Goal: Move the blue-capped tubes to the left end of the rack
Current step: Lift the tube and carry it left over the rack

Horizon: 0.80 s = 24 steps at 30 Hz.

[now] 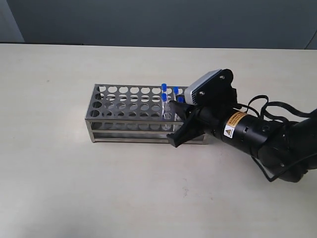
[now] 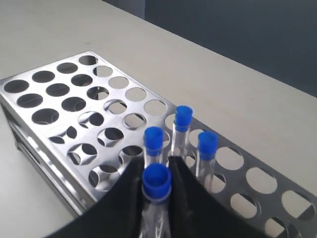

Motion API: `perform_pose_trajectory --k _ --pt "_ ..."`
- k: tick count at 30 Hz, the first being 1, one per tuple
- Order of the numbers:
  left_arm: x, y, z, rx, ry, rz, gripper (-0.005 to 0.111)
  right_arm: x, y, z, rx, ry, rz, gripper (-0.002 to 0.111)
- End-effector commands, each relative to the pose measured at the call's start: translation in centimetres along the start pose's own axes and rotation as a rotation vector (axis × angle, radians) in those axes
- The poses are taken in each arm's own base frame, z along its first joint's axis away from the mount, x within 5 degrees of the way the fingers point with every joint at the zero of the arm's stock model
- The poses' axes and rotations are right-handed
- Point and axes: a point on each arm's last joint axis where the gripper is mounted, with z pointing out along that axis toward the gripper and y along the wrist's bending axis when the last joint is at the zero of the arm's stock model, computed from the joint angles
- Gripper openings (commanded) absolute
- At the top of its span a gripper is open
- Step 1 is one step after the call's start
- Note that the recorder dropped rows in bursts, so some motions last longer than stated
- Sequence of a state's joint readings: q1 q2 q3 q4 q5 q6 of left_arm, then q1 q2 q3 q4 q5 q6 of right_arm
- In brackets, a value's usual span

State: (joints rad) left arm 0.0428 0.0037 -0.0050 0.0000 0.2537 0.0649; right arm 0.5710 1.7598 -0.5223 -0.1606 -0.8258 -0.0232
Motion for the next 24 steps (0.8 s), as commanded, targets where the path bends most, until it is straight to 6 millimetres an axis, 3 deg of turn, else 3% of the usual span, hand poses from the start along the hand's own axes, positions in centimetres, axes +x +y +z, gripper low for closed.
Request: perform_pose_trajectory --k 1,7,19,24 --pt "0.0 0.0 0.0 0.003 -0.013 -0.003 0.0 -1.1 -0.1 -0.6 0.006 -0.01 -0.006 0.0" --pt "0.0 0.0 0.0 0.003 -0.013 -0.003 0.0 -3.7 -0.4 -2.6 0.024 -0.031 -0.022 0.0" --pt "0.0 0.0 0.0 0.003 -0.013 -0.003 0.0 -9.7 -0.2 -9.3 0.021 -0.159 -0.014 0.0" --pt "0.0 0.0 0.0 0.003 -0.013 -0.003 0.0 -11.0 0.3 -9.5 -0.039 -0.222 -0.04 0.0"
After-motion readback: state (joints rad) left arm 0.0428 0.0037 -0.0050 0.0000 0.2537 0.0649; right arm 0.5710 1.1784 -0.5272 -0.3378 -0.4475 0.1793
